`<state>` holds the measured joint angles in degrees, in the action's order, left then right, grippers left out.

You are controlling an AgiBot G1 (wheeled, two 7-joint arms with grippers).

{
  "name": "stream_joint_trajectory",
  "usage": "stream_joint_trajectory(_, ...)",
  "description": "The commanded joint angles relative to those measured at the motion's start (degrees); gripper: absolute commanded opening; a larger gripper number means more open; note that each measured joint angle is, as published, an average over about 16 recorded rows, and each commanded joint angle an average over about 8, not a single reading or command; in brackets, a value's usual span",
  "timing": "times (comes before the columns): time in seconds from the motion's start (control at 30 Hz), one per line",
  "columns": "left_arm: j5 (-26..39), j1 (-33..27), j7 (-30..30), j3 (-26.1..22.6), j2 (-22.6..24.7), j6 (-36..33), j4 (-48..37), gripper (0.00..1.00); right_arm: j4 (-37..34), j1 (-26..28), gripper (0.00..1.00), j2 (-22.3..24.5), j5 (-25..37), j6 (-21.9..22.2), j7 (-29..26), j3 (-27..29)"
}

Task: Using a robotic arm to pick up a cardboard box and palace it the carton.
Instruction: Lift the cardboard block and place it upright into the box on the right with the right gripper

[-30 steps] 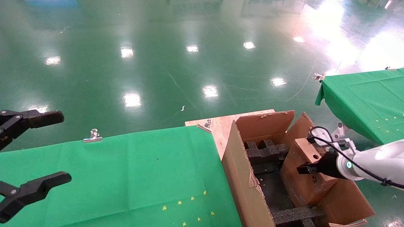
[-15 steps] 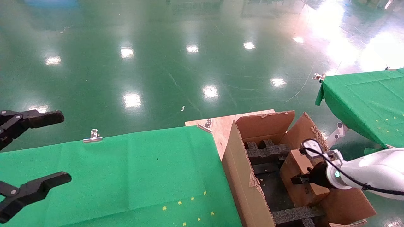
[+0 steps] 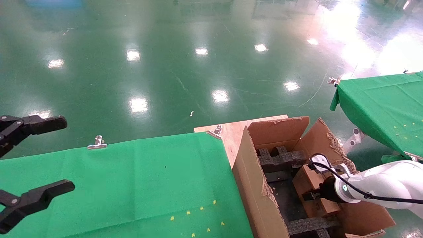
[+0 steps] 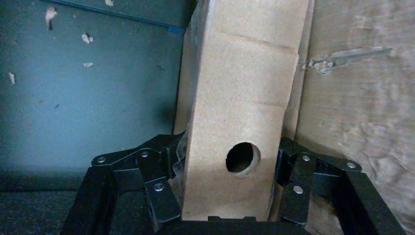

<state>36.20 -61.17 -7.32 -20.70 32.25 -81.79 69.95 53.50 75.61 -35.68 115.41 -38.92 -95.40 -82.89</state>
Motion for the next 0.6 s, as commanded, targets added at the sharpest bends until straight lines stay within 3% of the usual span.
stream_joint_trajectory(0.03,0.0,0.0,0.0,0.0,0.0,0.0,0.0,1.00,-1.4,-0.2,0.30,-0.6,-0.6,0.3,1.3,-0.1)
stream_joint_trajectory(0.17,0.0,0.0,0.0,0.0,0.0,0.0,0.0,1.00,-2.5,-0.4,0.80,-1.2,-1.2,0.6,2.2,-0.1)
stream_joint_trajectory(0.23,0.0,0.0,0.0,0.0,0.0,0.0,0.0,1.00,-2.6,-0.5,0.99,-1.3,-1.4,0.7,2.3,-0.2)
stream_joint_trajectory(0.6,0.0,0.0,0.0,0.0,0.0,0.0,0.0,1.00,-1.9,-0.2,1.00,-0.9,-1.2,0.6,1.9,-0.1)
